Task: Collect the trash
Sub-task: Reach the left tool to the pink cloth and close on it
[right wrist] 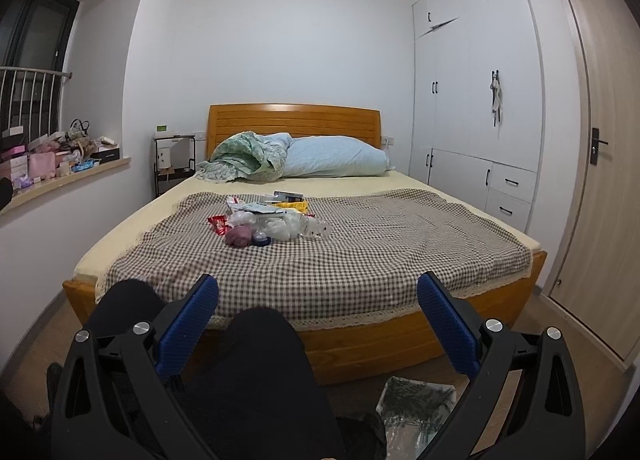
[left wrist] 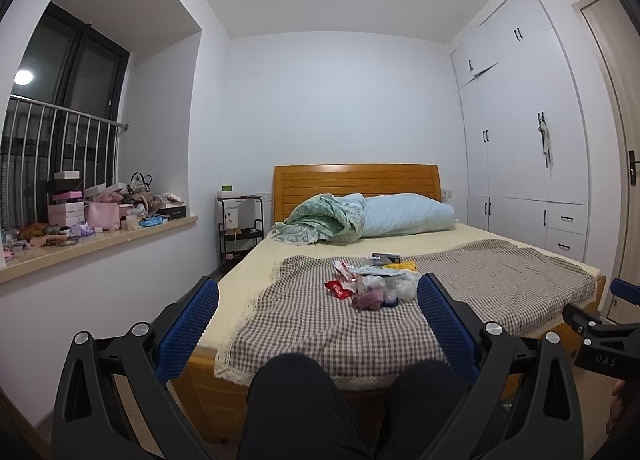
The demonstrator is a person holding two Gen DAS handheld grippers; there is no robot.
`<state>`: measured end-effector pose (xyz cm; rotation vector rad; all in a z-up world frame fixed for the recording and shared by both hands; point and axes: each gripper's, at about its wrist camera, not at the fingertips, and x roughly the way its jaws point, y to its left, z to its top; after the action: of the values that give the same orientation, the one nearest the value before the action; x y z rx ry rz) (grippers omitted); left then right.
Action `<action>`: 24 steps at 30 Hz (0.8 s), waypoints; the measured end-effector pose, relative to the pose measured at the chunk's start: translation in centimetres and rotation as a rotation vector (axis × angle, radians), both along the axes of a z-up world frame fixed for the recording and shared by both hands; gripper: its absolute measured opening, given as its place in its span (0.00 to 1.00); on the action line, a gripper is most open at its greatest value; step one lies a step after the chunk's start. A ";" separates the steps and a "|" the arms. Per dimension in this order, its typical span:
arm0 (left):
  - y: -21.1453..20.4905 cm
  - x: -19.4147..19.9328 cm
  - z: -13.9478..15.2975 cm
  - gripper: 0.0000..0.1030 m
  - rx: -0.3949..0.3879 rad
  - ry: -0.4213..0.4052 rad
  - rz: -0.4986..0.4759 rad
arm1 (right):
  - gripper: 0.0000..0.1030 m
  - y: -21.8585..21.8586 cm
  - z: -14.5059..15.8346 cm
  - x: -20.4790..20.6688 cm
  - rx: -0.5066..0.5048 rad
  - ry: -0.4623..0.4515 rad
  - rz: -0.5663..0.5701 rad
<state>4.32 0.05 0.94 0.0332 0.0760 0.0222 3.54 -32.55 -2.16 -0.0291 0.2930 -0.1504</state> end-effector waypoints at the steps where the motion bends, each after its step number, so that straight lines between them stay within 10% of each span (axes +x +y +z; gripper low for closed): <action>1: 0.0 0.7 0.0 0.93 -0.001 -0.004 0.002 | 0.92 0.0 0.0 0.7 -0.010 0.000 -0.001; 24: -2.0 29.0 -8.5 0.93 -0.050 0.345 -0.115 | 0.92 -1.2 -5.8 22.6 0.002 0.177 -0.003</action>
<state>33.33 -1.92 -7.58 -0.0092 0.4198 -0.1011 26.16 -33.76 -7.92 -0.0401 0.4696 -0.1504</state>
